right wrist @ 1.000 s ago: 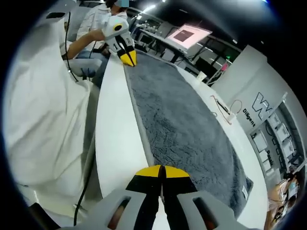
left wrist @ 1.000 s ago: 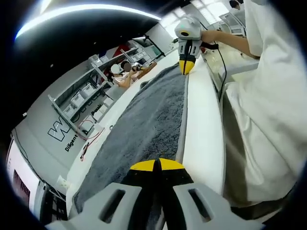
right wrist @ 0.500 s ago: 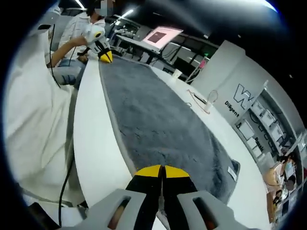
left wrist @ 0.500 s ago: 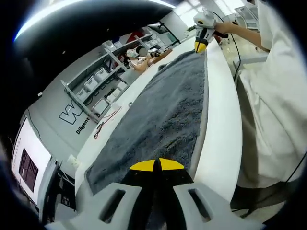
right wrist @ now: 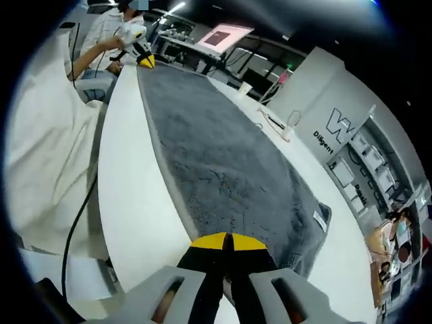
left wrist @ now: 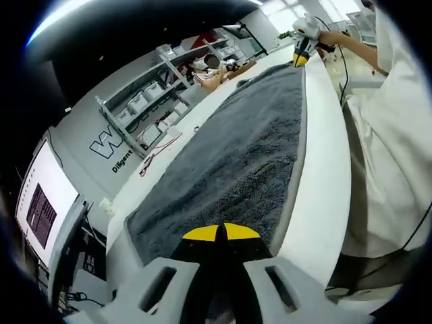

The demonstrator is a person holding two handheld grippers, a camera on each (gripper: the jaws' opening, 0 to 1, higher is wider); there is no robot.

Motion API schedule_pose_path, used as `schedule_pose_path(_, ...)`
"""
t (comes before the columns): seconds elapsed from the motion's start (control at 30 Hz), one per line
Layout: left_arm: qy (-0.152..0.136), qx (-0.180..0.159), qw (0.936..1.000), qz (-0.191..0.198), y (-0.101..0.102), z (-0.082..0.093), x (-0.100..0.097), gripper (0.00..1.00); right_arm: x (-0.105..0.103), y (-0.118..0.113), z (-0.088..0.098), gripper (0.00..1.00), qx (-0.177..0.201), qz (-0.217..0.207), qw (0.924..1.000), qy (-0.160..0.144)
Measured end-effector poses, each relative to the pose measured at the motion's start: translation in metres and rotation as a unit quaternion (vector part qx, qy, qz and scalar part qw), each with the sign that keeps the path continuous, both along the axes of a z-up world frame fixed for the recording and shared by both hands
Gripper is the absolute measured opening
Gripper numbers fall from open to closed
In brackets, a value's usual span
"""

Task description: Open the folded towel by lifting each exposed corner and separating the folded layers until the towel lies flat within the target outline without major curled edges

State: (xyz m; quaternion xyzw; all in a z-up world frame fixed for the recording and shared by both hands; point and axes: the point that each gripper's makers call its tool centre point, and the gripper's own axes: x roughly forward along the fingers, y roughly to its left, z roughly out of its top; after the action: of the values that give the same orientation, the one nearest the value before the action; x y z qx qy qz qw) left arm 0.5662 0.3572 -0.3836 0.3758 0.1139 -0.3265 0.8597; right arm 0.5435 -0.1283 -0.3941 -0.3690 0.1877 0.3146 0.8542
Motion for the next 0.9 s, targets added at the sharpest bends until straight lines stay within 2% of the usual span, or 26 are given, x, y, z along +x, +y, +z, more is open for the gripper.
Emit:
schedule_pose_path(0.17, 0.008, 0.003, 1.0000, -0.003, 0.004, 0.000, -0.005, 0.01, -0.005, -0.012, 0.000, 0.00, 0.014, -0.013, 0.9997, 0.013)
schedule_pose_path(0.27, 0.007, 0.007, 0.9999, -0.006, 0.006, 0.000, -0.008, 0.01, -0.009, -0.011, 0.002, 0.00, 0.025, 0.006, 0.9996, 0.008)
schedule_pose_path(0.33, 0.013, -0.009, 0.9997, -0.016, 0.005, 0.000, -0.012, 0.01, -0.007, -0.020, 0.000, 0.00, 0.040, -0.013, 0.9990, 0.016)
schedule_pose_path(0.5, 0.014, -0.013, 0.9997, -0.015, 0.007, 0.001, -0.012, 0.01, -0.008, -0.028, 0.002, 0.00, 0.047, -0.025, 0.9984, 0.019)
schedule_pose_path(0.57, 0.010, -0.012, 0.9997, -0.019, 0.006, 0.001, -0.013, 0.01, -0.007, -0.019, 0.026, 0.00, 0.098, 0.004, 0.9948, -0.029)
schedule_pose_path(0.6, 0.009, -0.012, 0.9997, -0.020, 0.005, 0.001, -0.012, 0.01, -0.005, -0.022, 0.036, 0.00, 0.150, -0.013, 0.9881, -0.029)
schedule_pose_path(0.63, 0.009, -0.011, 0.9997, -0.019, 0.005, 0.000, -0.012, 0.01, -0.003, -0.027, 0.037, 0.00, 0.162, -0.027, 0.9860, -0.024)
schedule_pose_path(0.67, 0.009, -0.012, 0.9997, -0.020, 0.005, 0.000, -0.011, 0.01, -0.002, -0.034, 0.035, 0.00, 0.161, -0.044, 0.9857, -0.020)
schedule_pose_path(0.73, 0.010, -0.015, 0.9997, -0.019, 0.005, 0.000, -0.011, 0.01, 0.004, -0.064, 0.022, 0.00, 0.093, -0.095, 0.9908, -0.029)
schedule_pose_path(0.77, 0.004, -0.010, 0.9997, -0.024, 0.004, 0.000, -0.012, 0.01, 0.004, -0.069, 0.018, 0.00, 0.083, -0.101, 0.9912, -0.025)
schedule_pose_path(0.8, 0.005, -0.010, 0.9997, -0.022, 0.004, 0.000, -0.012, 0.01, 0.004, -0.068, 0.017, 0.00, 0.093, -0.097, 0.9907, -0.021)
schedule_pose_path(0.87, 0.005, -0.009, 0.9997, -0.021, 0.004, 0.000, -0.012, 0.01, 0.002, -0.066, 0.020, 0.00, 0.149, -0.093, 0.9842, -0.018)
schedule_pose_path(0.9, 0.005, -0.009, 0.9997, -0.022, 0.004, 0.000, -0.012, 0.01, 0.002, -0.069, 0.020, 0.00, 0.155, -0.098, 0.9829, -0.018)
